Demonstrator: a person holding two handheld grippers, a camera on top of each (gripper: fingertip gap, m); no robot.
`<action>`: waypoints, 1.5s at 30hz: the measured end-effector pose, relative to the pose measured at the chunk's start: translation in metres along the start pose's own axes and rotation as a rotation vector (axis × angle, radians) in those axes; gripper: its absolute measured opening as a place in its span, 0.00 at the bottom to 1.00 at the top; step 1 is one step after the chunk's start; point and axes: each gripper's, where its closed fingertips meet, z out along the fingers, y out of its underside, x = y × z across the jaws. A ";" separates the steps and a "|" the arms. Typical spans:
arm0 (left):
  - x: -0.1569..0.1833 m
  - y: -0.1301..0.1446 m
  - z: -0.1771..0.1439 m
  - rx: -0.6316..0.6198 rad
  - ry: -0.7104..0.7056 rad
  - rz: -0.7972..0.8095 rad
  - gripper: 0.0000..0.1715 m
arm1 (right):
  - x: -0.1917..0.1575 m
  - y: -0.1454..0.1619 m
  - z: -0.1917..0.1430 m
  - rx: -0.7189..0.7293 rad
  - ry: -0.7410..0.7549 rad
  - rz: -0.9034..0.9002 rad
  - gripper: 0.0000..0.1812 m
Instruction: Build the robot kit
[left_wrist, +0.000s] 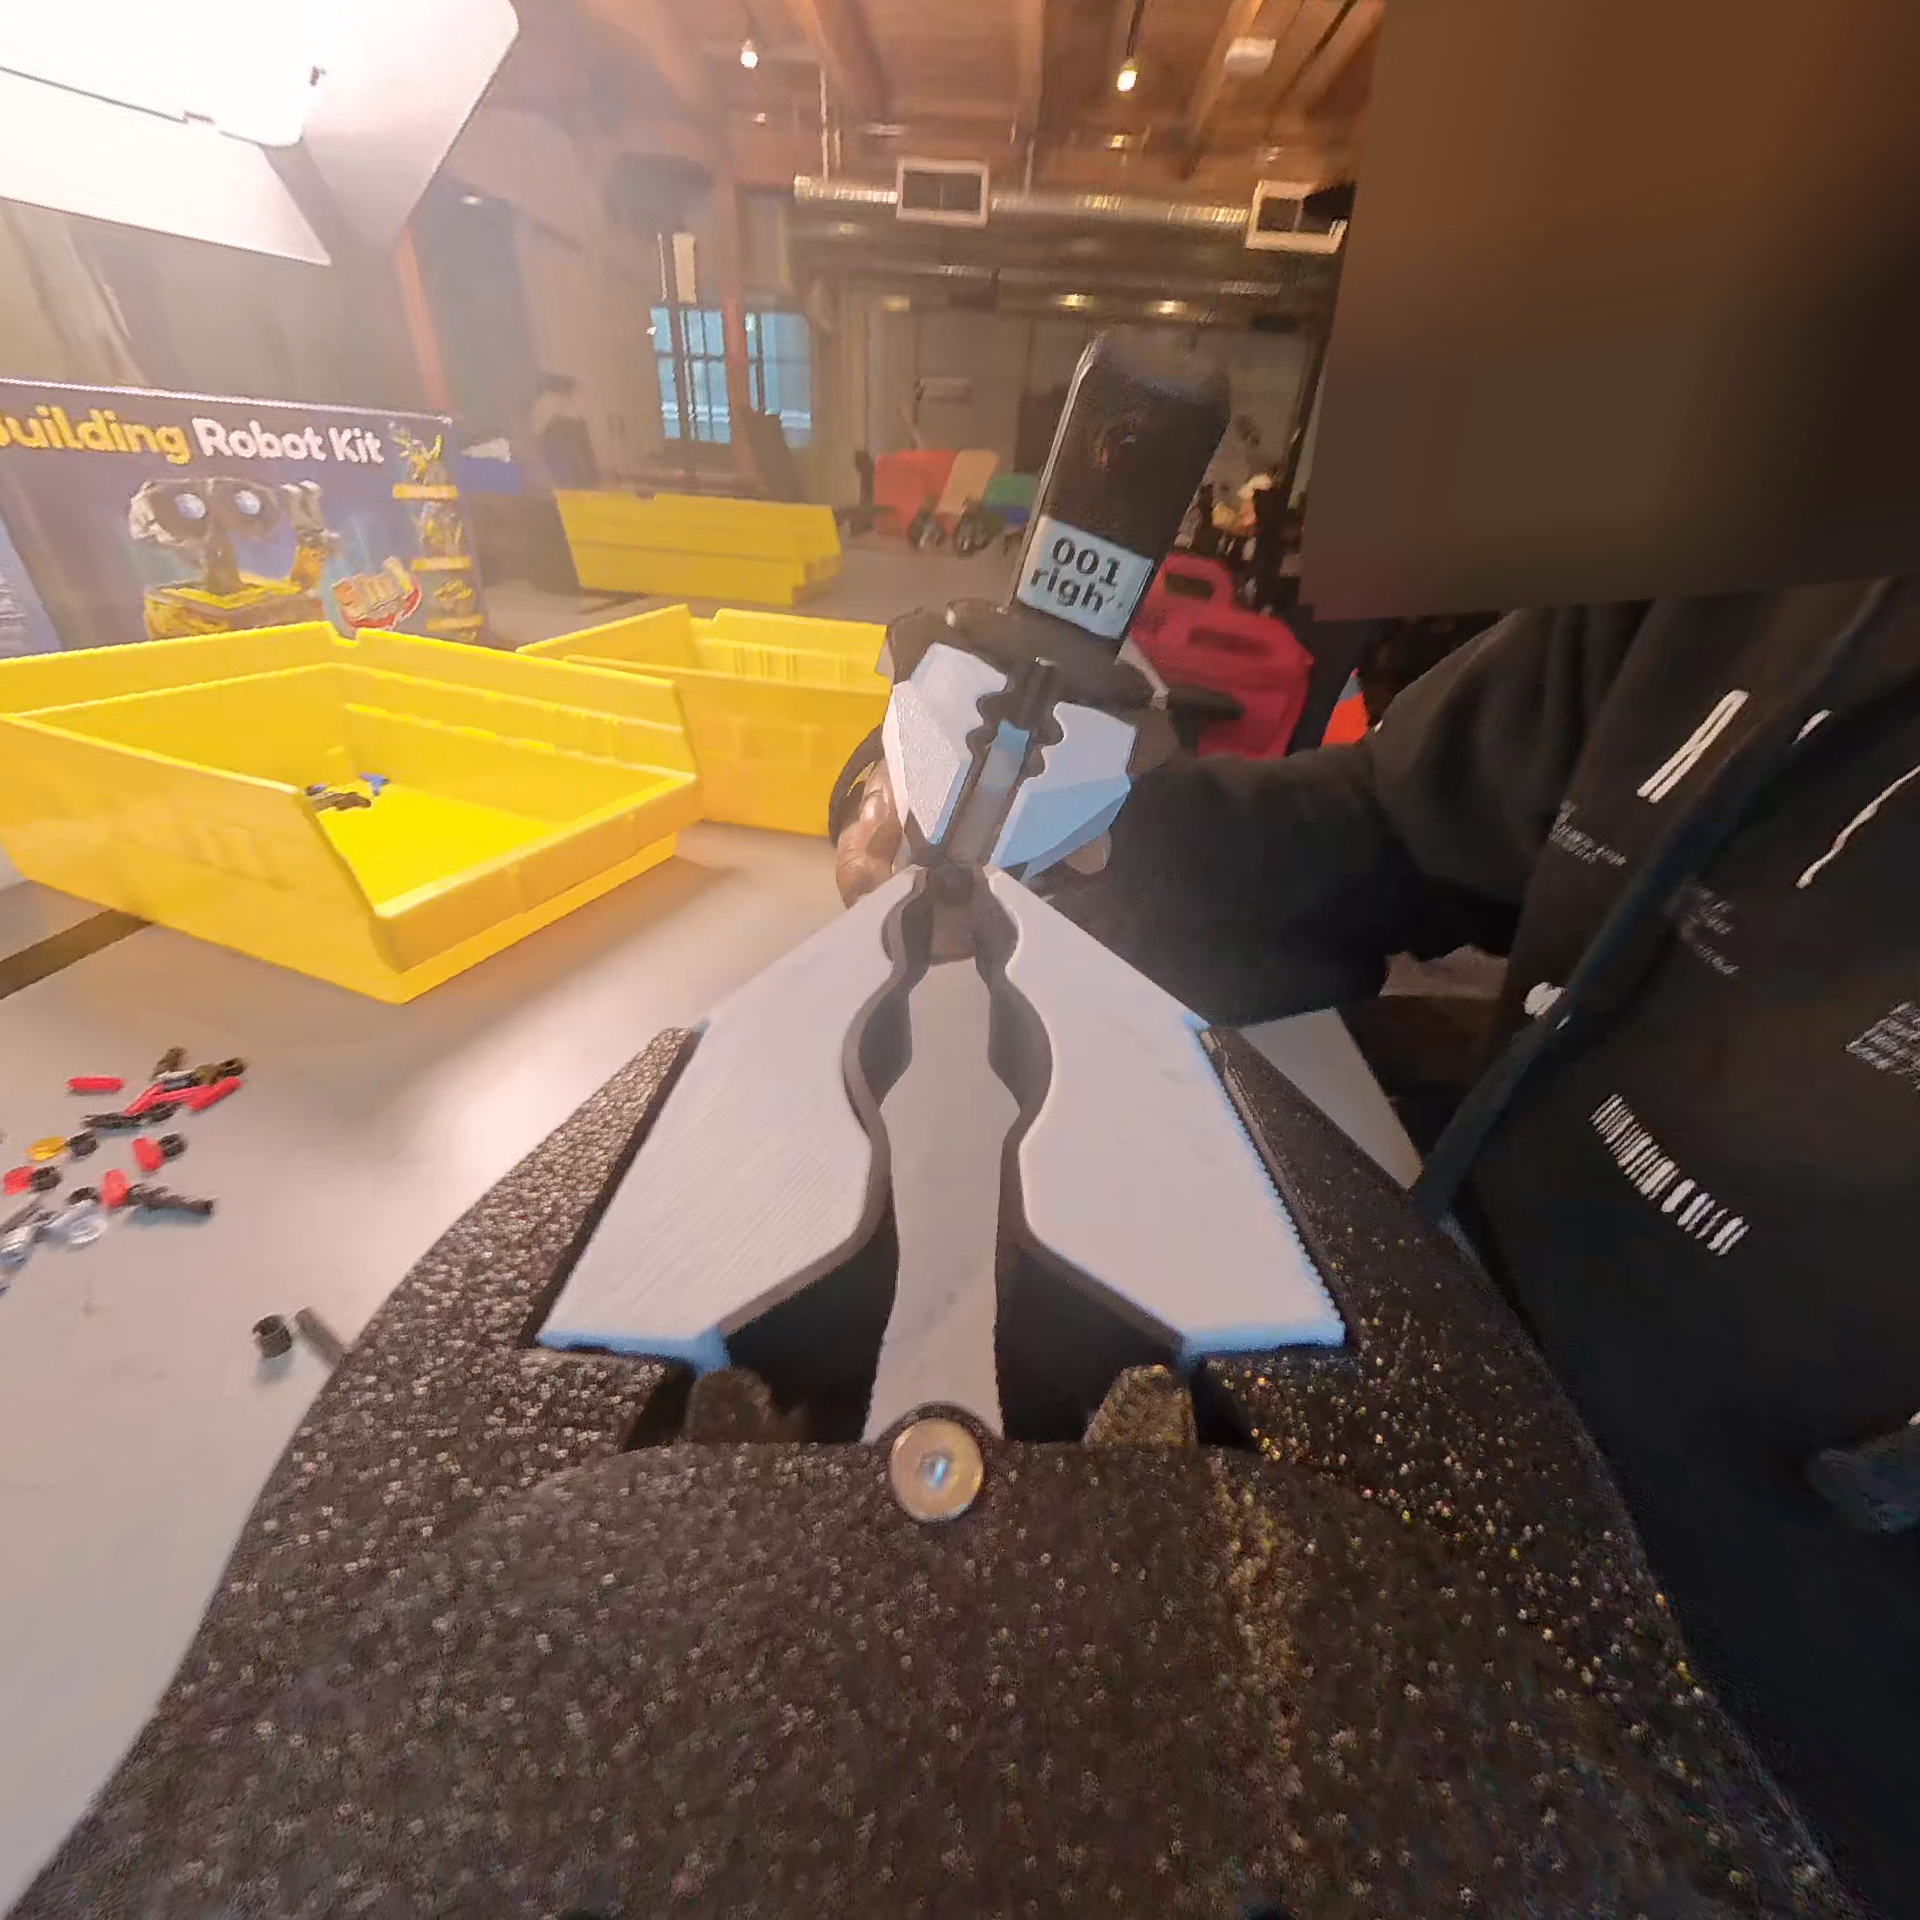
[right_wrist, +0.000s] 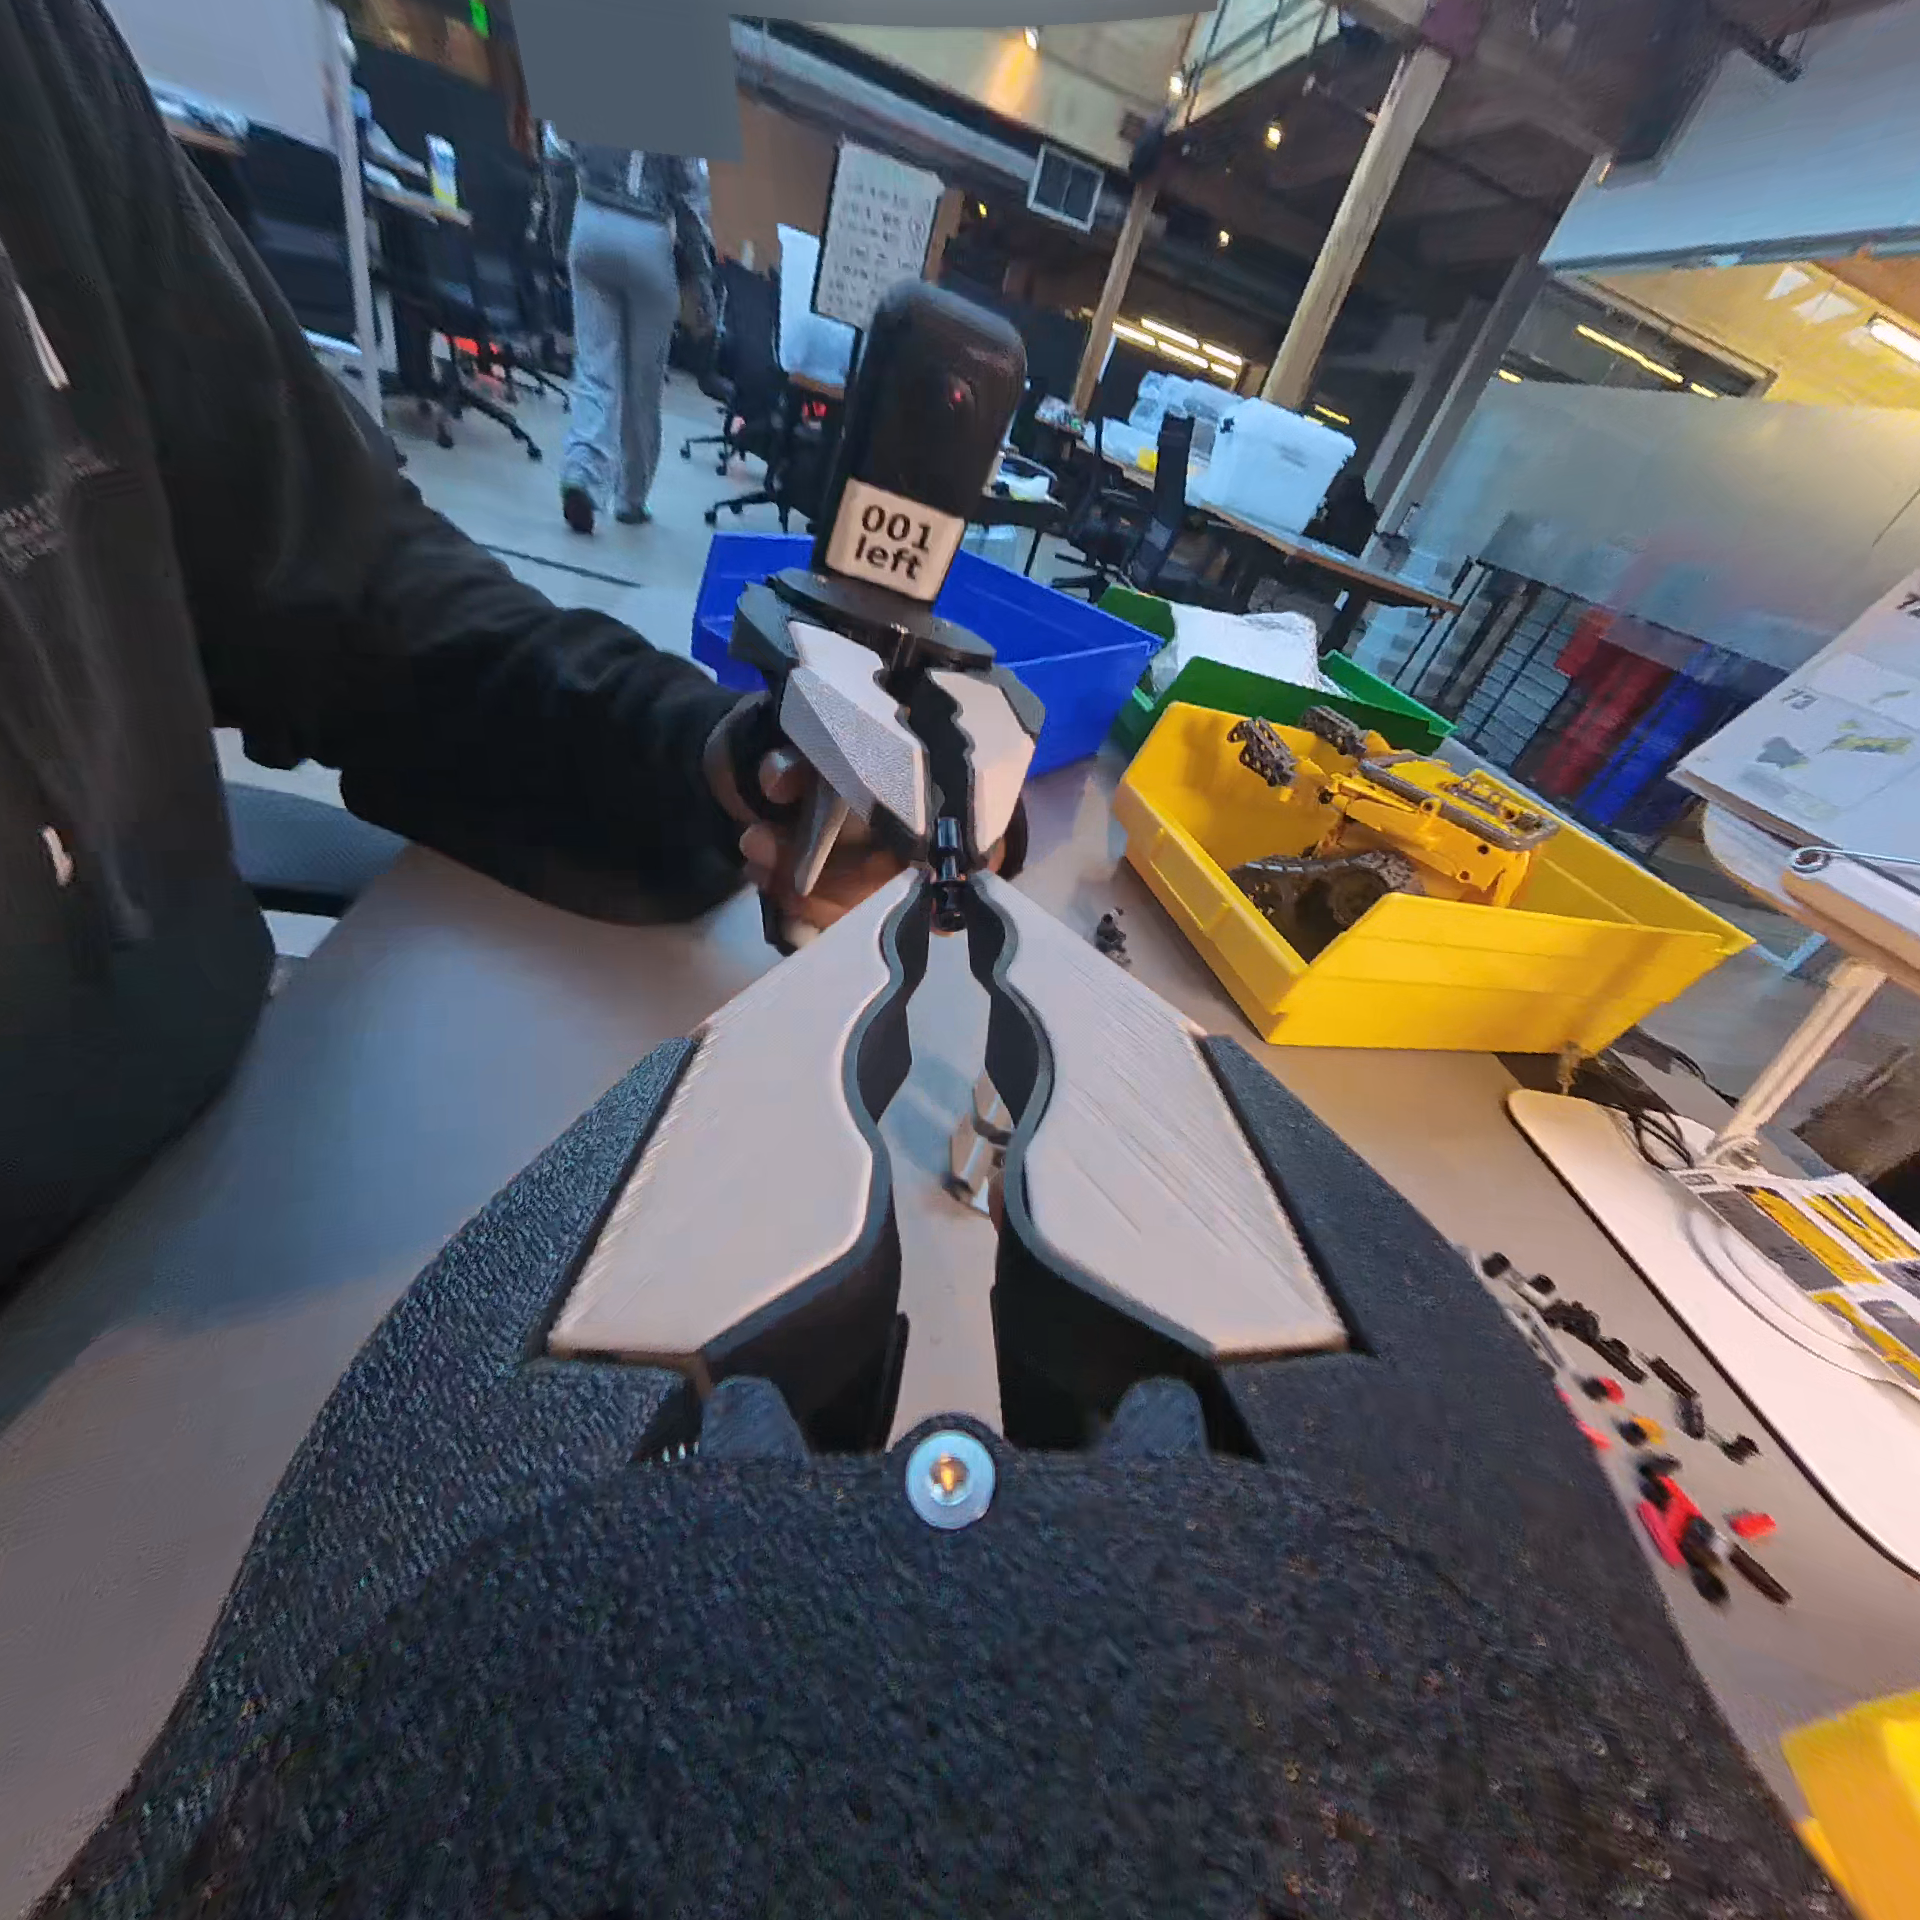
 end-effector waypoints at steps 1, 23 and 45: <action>0.001 -0.002 0.000 0.021 0.014 -0.019 0.04 | -0.001 -0.003 0.000 0.015 -0.004 0.010 0.04; 0.007 -0.005 -0.003 0.028 0.052 -0.018 0.03 | -0.005 -0.005 0.000 0.025 -0.029 0.046 0.03; 0.010 0.002 -0.001 -0.098 0.001 0.133 0.04 | -0.013 0.009 0.011 0.027 -0.105 0.162 0.03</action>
